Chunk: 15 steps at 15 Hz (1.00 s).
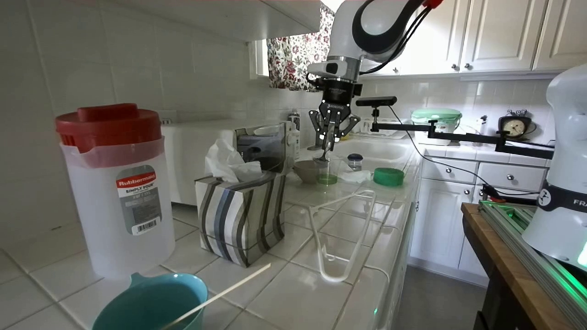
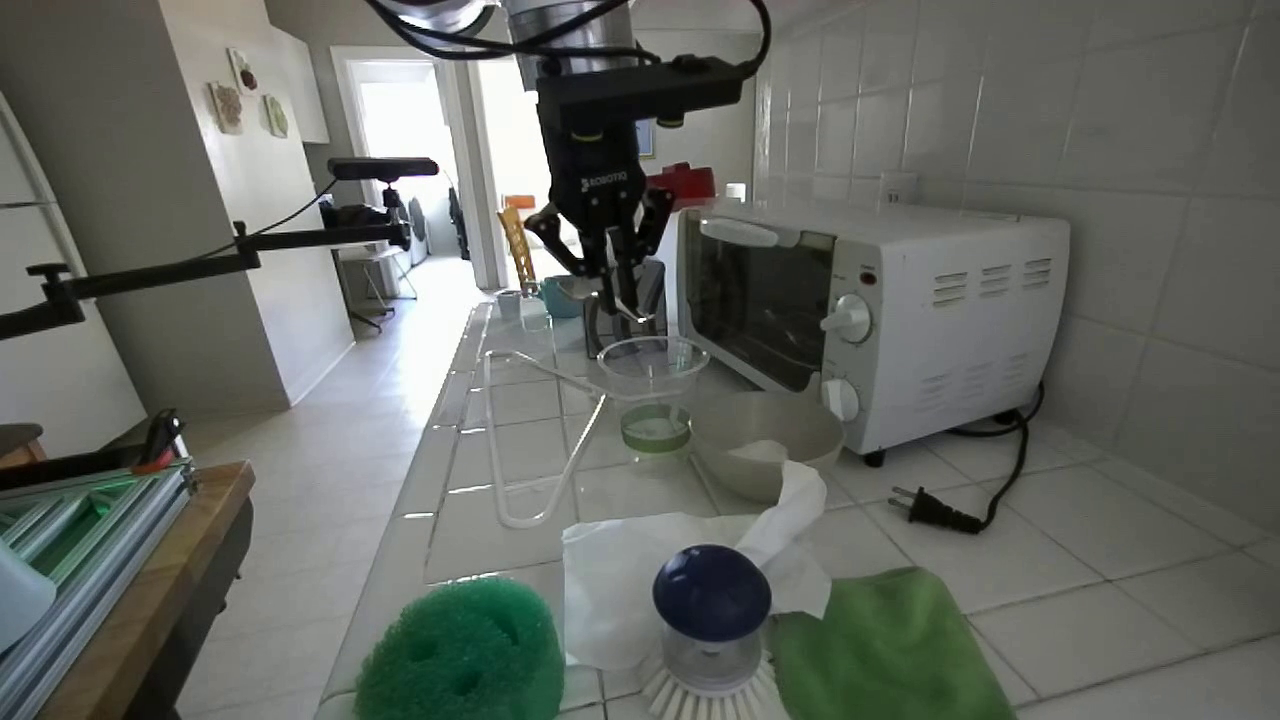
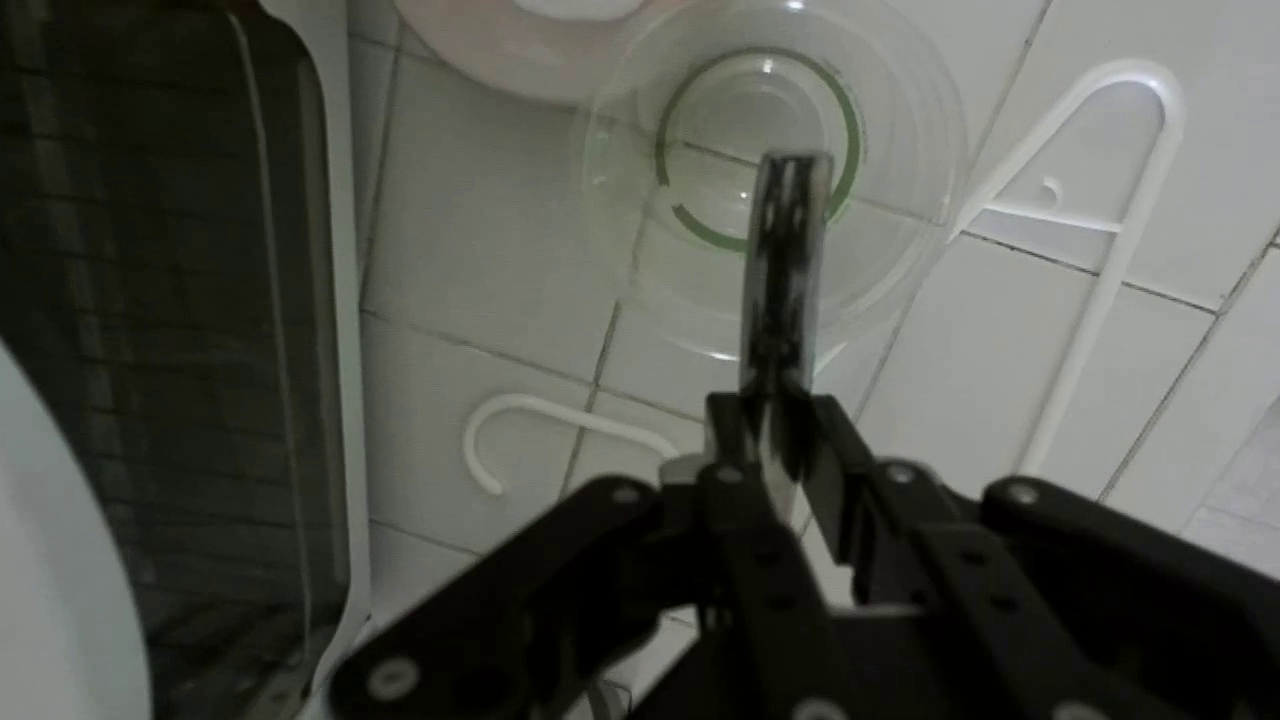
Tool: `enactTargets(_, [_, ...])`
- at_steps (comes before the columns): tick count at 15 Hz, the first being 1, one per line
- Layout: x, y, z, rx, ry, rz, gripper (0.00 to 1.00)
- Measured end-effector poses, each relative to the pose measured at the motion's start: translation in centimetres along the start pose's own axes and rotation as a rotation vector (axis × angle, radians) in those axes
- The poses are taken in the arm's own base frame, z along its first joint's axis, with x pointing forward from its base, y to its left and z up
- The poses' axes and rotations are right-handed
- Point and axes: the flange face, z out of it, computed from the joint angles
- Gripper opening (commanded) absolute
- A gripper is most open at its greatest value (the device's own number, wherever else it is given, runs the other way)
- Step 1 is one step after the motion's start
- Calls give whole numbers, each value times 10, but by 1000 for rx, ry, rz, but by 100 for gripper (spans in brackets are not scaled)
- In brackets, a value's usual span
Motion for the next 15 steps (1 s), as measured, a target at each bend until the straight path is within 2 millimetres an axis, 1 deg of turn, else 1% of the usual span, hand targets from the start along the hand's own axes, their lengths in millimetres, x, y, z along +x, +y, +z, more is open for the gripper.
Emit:
enactTargets(7, [16, 2, 13, 16, 1, 124, 5])
enactTargets(11, [29, 2, 23, 36, -6, 151, 5])
enactTargets(15, [38, 2, 30, 53, -19, 168, 5])
